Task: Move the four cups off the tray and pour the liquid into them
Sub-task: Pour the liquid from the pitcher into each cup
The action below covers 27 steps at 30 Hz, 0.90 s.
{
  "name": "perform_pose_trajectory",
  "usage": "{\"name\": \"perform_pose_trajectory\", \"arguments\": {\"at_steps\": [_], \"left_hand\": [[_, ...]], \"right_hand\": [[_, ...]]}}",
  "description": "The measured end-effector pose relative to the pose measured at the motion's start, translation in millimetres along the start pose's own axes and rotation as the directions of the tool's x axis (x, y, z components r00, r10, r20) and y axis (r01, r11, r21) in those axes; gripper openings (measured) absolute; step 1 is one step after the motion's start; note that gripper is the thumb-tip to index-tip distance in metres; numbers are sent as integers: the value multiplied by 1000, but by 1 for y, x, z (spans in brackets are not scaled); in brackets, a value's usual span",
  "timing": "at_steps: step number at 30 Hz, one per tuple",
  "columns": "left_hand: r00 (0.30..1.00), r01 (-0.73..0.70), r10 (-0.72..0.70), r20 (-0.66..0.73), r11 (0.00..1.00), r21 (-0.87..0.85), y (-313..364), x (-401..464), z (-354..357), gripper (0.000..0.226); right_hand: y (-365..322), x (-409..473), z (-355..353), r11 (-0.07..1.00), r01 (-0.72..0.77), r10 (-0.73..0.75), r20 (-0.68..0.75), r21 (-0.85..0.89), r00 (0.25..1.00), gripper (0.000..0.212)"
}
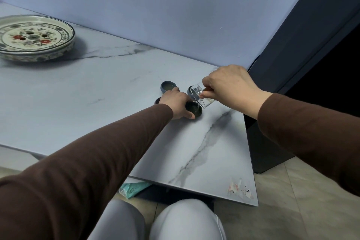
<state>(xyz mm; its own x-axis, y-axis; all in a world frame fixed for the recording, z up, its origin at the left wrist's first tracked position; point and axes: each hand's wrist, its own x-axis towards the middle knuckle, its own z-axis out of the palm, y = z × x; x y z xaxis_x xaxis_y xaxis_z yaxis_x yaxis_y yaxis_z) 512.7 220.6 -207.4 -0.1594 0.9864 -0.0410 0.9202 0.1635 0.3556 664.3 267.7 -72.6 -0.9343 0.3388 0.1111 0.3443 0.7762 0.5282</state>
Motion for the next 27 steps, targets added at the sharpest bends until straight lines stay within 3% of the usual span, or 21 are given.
{"name": "perform_pose_trajectory", "arguments": {"at_steps": [27], "left_hand": [[1000,-24,24,-6,1000,13,2,-2,-2,57]], "right_hand": [[0,-3,11,997,-40,39,21,62,999,39]]}}
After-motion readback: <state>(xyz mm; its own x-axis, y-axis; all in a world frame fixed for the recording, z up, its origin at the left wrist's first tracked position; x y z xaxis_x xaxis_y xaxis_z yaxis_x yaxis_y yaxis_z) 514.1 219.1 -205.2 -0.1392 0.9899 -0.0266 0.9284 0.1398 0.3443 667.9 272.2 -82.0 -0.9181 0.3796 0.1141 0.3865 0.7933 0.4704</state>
